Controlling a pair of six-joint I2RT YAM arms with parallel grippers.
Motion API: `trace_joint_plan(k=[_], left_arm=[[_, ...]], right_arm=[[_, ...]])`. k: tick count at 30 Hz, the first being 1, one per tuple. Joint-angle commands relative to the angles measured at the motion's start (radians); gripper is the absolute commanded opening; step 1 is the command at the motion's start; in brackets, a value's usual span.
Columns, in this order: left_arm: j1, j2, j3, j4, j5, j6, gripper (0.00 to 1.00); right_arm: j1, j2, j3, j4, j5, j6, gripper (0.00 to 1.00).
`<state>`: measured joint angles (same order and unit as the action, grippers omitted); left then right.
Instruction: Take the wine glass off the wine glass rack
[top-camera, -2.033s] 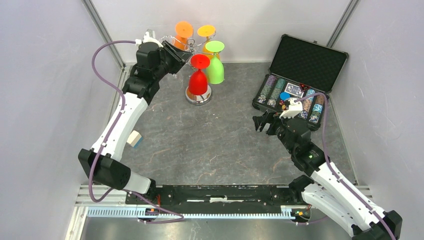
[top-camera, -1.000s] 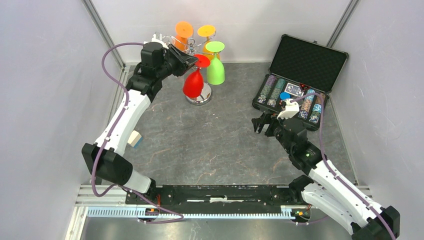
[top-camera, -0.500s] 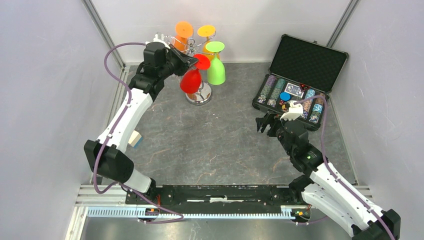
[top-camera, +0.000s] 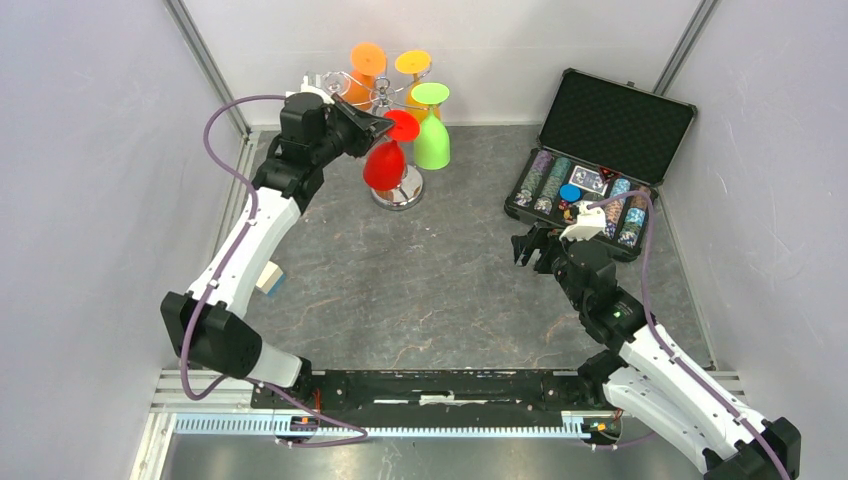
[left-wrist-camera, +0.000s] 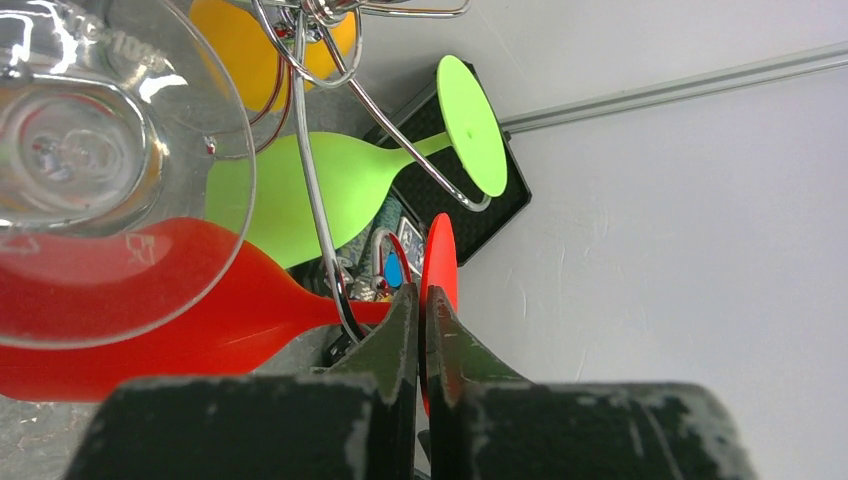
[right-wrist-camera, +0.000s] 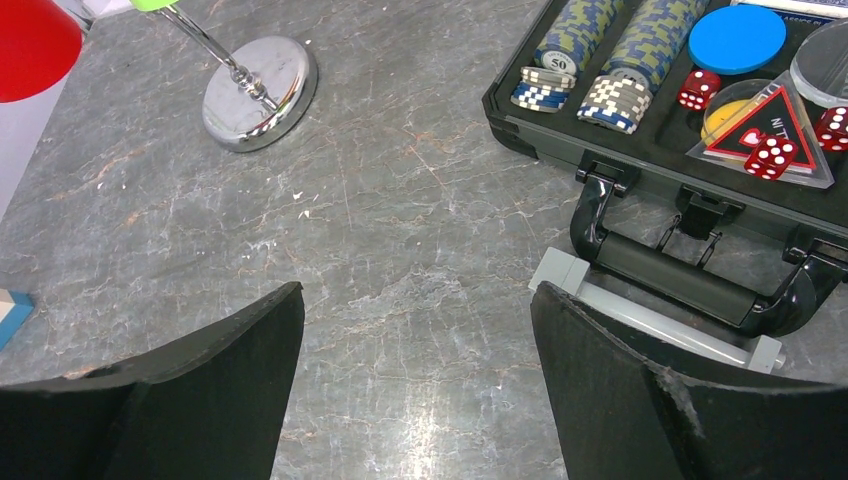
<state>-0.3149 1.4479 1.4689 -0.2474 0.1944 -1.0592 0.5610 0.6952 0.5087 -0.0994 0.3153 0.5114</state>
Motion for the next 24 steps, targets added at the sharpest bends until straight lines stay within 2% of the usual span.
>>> trace_joint_plan(k=[1,14,24], left_arm=[[0.006,-0.067,-0.018,0.06,0.005,-0.044,0.02],[0.031,-0.104,-0.067,0.084,-0.093,-0.062,0.02],[0.037,0.025,0.064,0.074,-0.07,-0.042,0.02]], right_arm=[[0.0,-0.006,-0.006,0.019,0.013,0.004,0.88],[0.0,0.003,-0.008,0.016,0.011,0.005,0.89],[-0.001,0.011,-0.013,0.013,0.008,0.005,0.89]])
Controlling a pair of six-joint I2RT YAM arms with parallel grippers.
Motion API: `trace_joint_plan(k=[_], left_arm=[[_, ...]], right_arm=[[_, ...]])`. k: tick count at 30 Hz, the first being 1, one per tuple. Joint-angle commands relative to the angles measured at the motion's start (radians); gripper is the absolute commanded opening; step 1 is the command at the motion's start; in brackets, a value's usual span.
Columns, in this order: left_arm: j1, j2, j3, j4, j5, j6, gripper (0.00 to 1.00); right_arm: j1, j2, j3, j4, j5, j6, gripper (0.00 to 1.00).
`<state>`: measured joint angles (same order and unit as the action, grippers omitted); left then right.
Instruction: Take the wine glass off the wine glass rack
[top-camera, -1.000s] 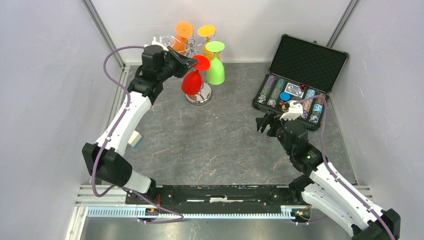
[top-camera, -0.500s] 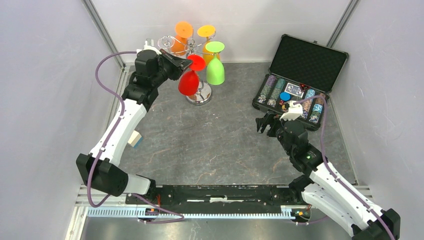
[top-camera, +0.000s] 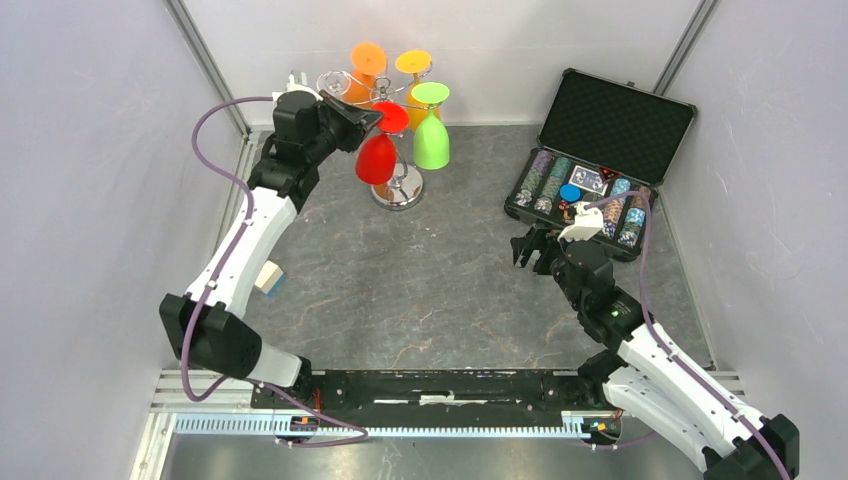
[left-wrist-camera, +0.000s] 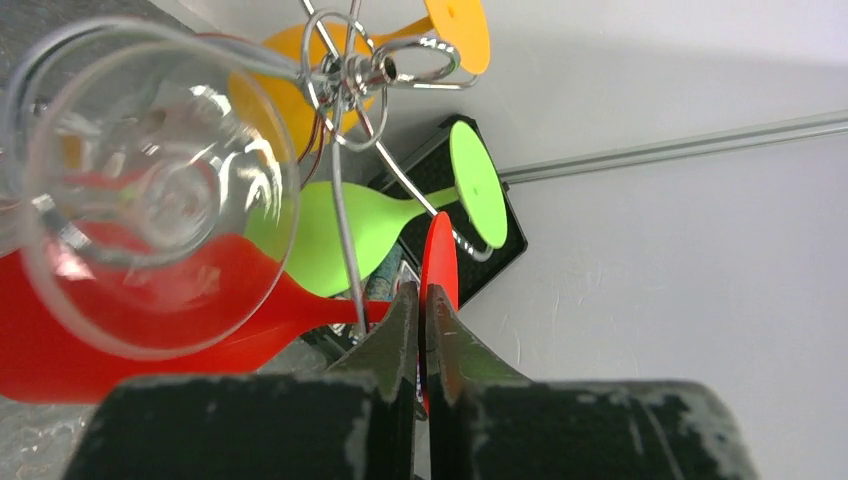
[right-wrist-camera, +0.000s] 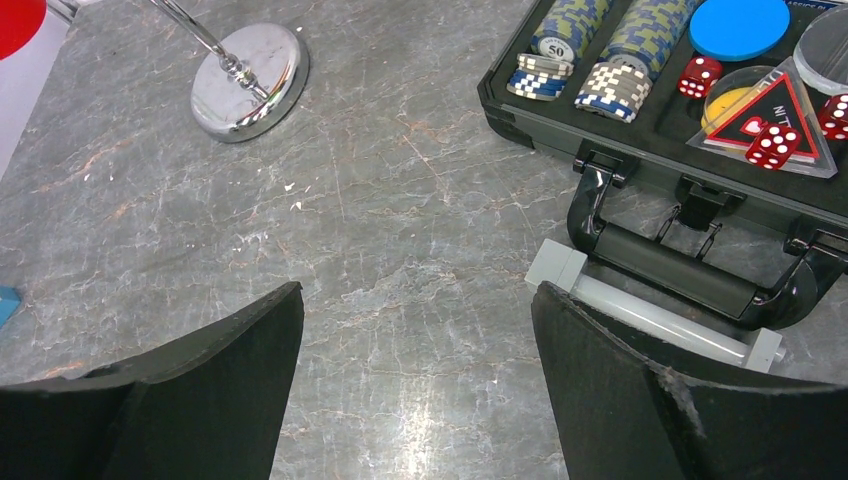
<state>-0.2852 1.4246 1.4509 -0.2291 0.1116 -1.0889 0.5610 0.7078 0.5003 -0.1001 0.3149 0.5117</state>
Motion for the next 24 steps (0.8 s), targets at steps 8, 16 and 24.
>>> trace_joint_plan(k=[8,16,24], left_arm=[[0.008,0.096,0.109,0.072,0.034,-0.012,0.02],[0.005,0.106,0.126,0.086,0.118,0.005,0.02],[-0.042,0.15,0.192,0.106,0.282,0.025,0.02]], right_arm=[[0.0,-0.001,-0.002,0.011,0.022,-0.009,0.9],[-0.001,0.015,0.0,0.011,0.012,-0.008,0.91],[0.0,-0.004,-0.005,0.073,-0.087,-0.02,0.98]])
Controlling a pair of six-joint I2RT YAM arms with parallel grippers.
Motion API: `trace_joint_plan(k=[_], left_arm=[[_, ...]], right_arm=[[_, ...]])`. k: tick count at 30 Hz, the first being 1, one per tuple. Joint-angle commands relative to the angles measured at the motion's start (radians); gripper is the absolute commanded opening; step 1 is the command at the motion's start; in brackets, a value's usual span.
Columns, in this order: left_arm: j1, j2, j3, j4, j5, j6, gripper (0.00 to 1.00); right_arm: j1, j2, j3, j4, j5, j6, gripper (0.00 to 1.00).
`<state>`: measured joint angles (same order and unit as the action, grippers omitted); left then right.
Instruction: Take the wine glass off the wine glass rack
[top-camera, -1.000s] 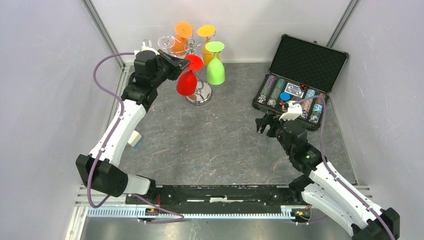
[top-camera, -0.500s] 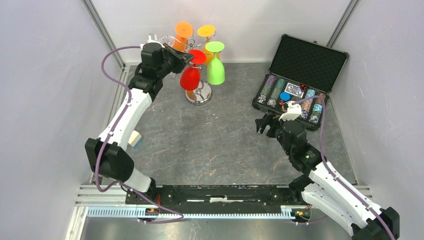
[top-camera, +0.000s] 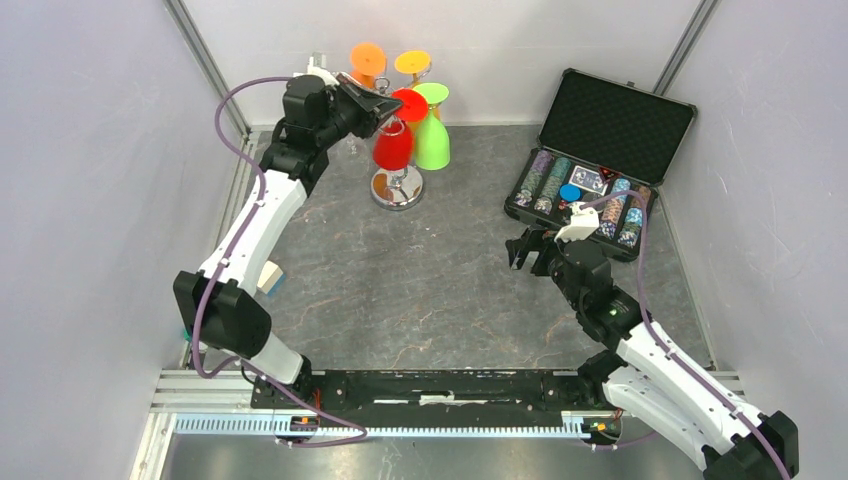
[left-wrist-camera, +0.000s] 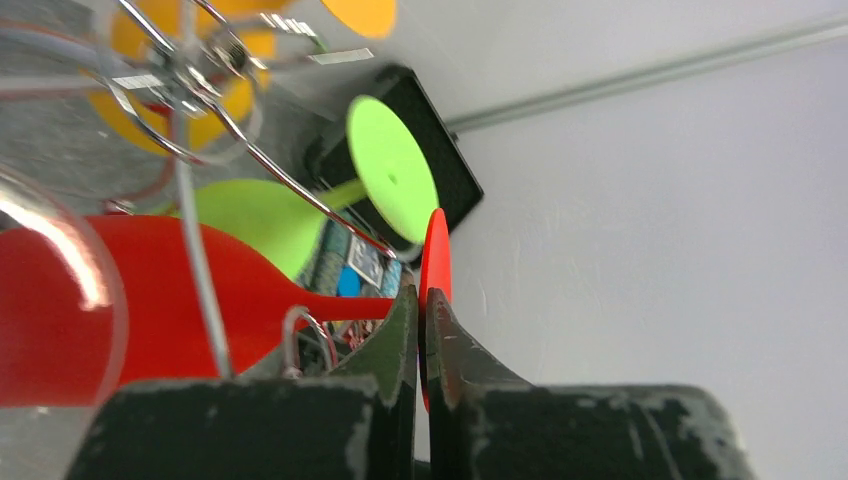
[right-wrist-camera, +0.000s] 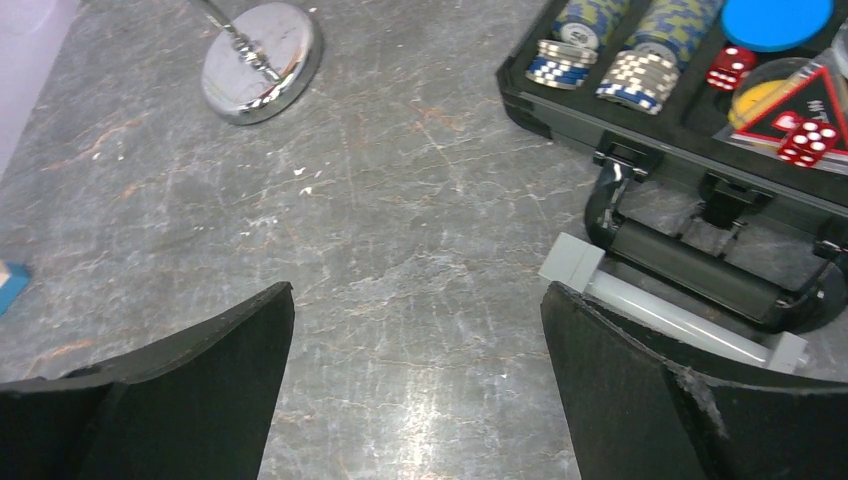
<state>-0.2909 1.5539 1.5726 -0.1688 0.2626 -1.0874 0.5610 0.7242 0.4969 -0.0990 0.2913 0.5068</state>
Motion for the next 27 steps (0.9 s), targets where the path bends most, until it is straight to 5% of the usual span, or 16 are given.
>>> trace_joint_plan(k=[1,10,17,27], left_arm=[[-0.039,0.022,0.069,0.042,0.132,0.023,0.02],[-0.074,-0.035,0.012,0.062,0.161,0.002,0.02],[-0.081,-0.224,-0.214,0.2,0.145,-0.152,0.02],[-0.132,-0.436,-0.413,0.505,0.202,-0.517,0.02]], right_arm=[[0.0,-0.023,-0.004,0.085,-0.076,-0.014,0.98],[0.0,-0.027,0.014,0.116,-0.179,0.007,0.98],[0.0,-0.044,0.005,0.22,-0.338,0.111,0.98],[0.012,-0.002,-0.184,0.959,-0.55,0.612,0.98]])
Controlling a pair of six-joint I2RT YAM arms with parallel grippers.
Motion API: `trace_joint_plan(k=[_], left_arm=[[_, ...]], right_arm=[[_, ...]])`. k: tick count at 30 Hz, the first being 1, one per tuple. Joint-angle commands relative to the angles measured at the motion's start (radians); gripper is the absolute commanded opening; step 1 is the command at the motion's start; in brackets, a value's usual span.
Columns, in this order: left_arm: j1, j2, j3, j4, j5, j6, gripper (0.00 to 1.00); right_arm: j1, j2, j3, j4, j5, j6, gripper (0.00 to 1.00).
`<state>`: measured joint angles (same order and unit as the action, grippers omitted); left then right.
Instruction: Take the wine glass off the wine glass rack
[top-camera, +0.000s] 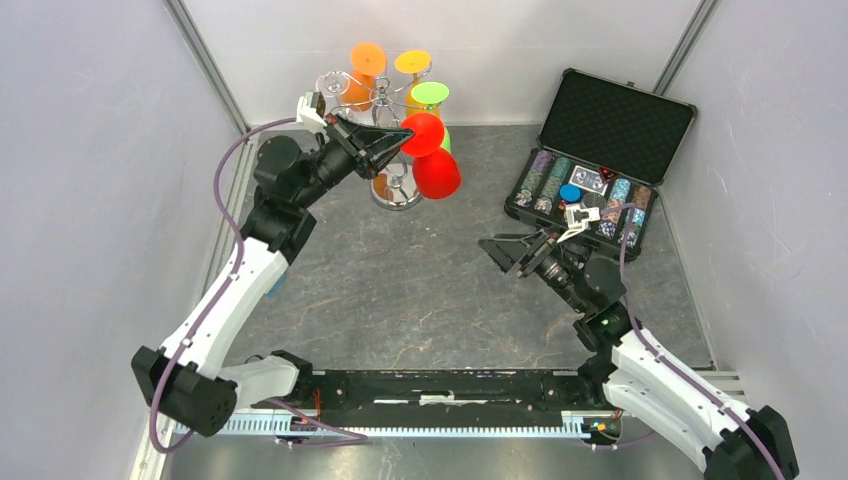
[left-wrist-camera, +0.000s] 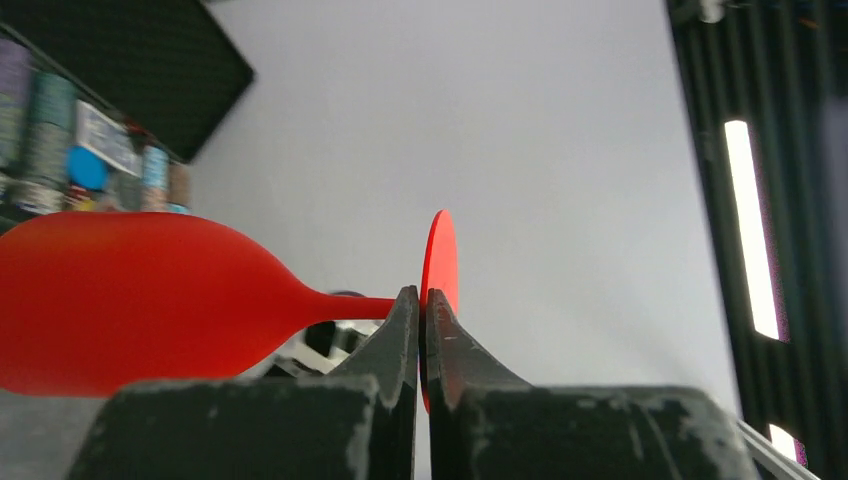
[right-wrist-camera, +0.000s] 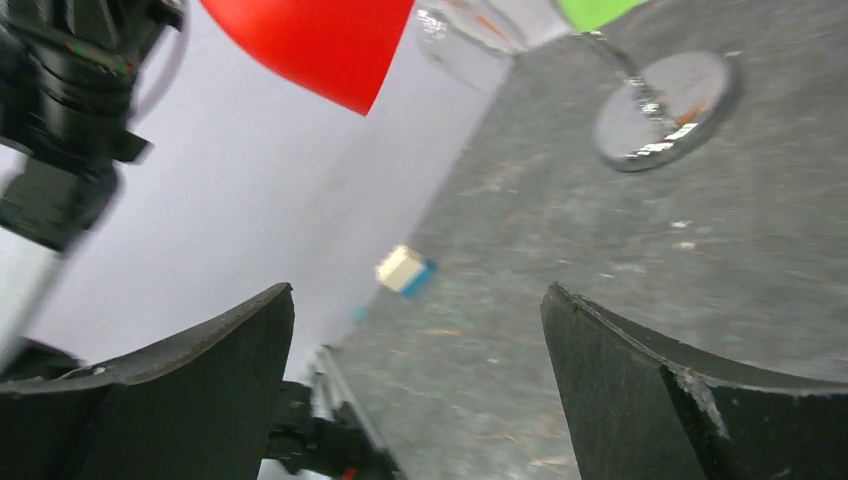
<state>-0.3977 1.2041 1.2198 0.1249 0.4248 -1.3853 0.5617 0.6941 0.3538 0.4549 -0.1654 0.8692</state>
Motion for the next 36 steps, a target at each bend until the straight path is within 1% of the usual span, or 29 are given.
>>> trace_joint_plan(k=[1,4,7,10,12,15,19,22,24,26,28,32,33,34,36], left_arm=[[-0.029,-0.109,-0.082,0.245,0.025,-0.256,0.02],[-0.058,-0.157,-0.166,0.381,-0.018,-0.401,0.02],[-0.108,-0.169,-0.196,0.469,-0.027,-0.49,0.02],[-0.155,-0.167,-0.202,0.522,-0.039,-0.542,0.02],[-0.171,-0.172,-0.209,0.555,-0.05,-0.573,0.02],[-0.18,-0.197,-0.219,0.559,-0.064,-0.59,0.02],[-0.182,-0.237,-0.261,0.562,-0.091,-0.622,0.02],[-0.182,-0.251,-0.289,0.572,-0.098,-0.643,0.02],[-0.182,-0.252,-0.302,0.588,-0.094,-0.655,0.02],[-0.183,-0.251,-0.317,0.611,-0.093,-0.676,0.02],[-0.183,-0.249,-0.323,0.622,-0.096,-0.69,0.02],[-0.184,-0.254,-0.323,0.606,-0.11,-0.692,0.02],[-0.184,-0.256,-0.326,0.603,-0.112,-0.693,0.02],[-0.184,-0.258,-0.329,0.603,-0.115,-0.695,0.02],[-0.184,-0.262,-0.34,0.605,-0.118,-0.706,0.02]], right_arm=[[0.019,0.042,-0.037,0.457,-0.095,0.276,0.98],[0.049,0.069,-0.008,0.565,-0.096,0.3,0.98],[0.09,0.099,0.032,0.629,-0.079,0.294,0.98],[0.12,0.152,0.09,0.712,-0.101,0.281,0.98],[0.122,0.187,0.121,0.768,-0.119,0.29,0.98],[0.125,0.211,0.138,0.863,-0.128,0.298,0.98],[0.132,0.217,0.145,0.926,-0.135,0.288,0.93],[0.142,0.219,0.145,0.954,-0.142,0.283,0.86],[0.147,0.23,0.156,0.974,-0.154,0.286,0.78],[0.152,0.244,0.172,0.994,-0.167,0.289,0.68],[0.158,0.263,0.192,1.01,-0.176,0.292,0.61],[0.165,0.306,0.247,1.015,-0.197,0.282,0.61],[0.167,0.314,0.259,1.01,-0.202,0.277,0.59],[0.168,0.324,0.273,0.995,-0.207,0.274,0.55],[0.168,0.343,0.294,0.97,-0.212,0.269,0.42]])
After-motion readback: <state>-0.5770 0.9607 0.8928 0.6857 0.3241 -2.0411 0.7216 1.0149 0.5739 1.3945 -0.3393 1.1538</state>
